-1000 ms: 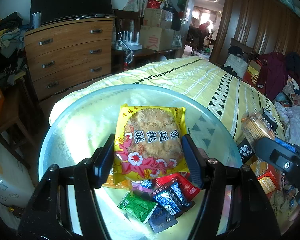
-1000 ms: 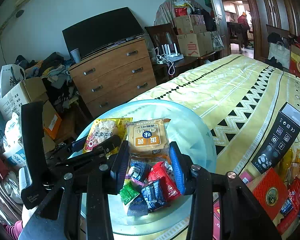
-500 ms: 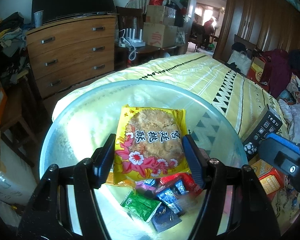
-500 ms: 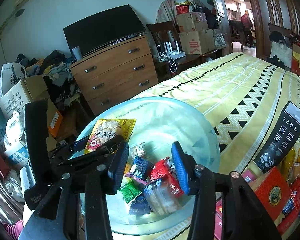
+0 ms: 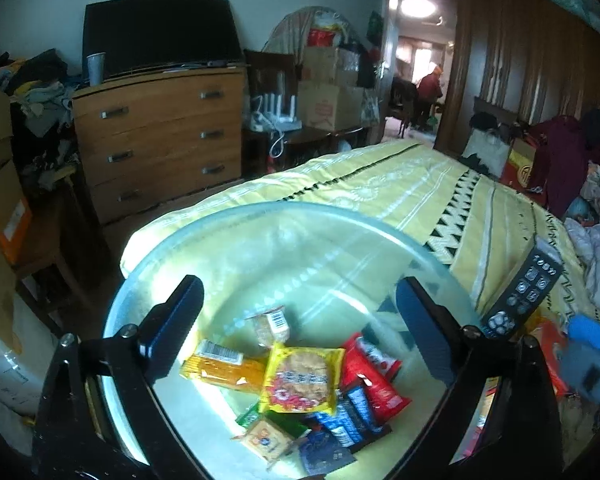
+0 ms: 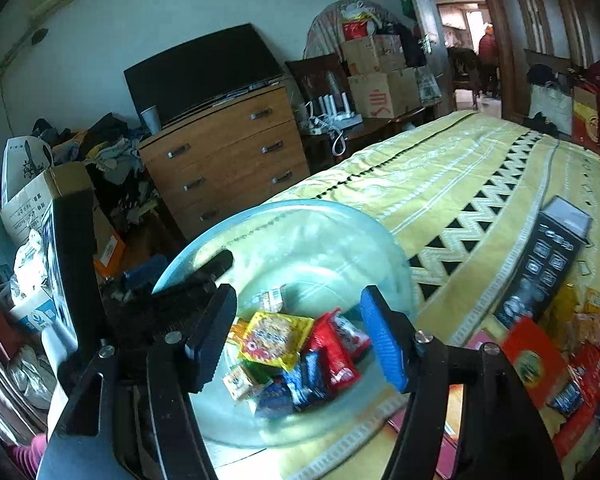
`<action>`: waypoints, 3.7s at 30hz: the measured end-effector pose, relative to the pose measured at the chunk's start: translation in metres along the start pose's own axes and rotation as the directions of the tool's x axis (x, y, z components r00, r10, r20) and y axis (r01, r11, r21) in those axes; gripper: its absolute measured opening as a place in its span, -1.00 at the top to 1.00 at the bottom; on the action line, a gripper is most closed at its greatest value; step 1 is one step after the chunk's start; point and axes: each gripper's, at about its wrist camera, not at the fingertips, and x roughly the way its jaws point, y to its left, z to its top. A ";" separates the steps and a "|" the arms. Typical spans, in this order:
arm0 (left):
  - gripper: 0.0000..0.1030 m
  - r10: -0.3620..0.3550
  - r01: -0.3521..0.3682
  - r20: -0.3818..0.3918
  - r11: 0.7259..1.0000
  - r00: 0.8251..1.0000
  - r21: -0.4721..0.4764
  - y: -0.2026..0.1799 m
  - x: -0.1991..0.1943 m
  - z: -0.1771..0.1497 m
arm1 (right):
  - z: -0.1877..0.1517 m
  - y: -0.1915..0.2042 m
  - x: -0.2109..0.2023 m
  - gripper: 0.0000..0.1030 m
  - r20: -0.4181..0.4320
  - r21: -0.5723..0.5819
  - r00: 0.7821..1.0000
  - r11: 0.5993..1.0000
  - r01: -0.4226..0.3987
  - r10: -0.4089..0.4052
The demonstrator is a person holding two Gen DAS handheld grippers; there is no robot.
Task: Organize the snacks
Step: 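Open both tools to drop the packets into the bowl, then move both tools back toward the snack pile on the bed, then grasp the blue Oreo packet with the left tool while the right tool grasps the red cake packet, then carry the Oreo packet and red cake packet over the clear bowl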
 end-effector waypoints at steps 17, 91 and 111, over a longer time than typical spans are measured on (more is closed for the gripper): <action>-0.89 -0.542 0.581 -0.213 0.724 0.813 0.372 -0.253 -0.084 -0.092 | -0.241 -0.350 -0.251 -0.51 -0.169 0.566 0.835 0.642 0.517 -0.523; 0.09 -0.466 0.714 -0.568 0.600 0.678 0.360 -0.318 -0.011 -0.243 | -0.319 -0.343 -0.198 -0.13 -0.123 0.841 0.957 0.483 0.241 -0.264; -0.02 -0.414 0.715 -0.621 0.594 0.665 0.369 -0.312 0.010 -0.269 | -0.326 -0.302 -0.216 -0.29 -0.354 0.512 0.860 0.693 0.508 -0.369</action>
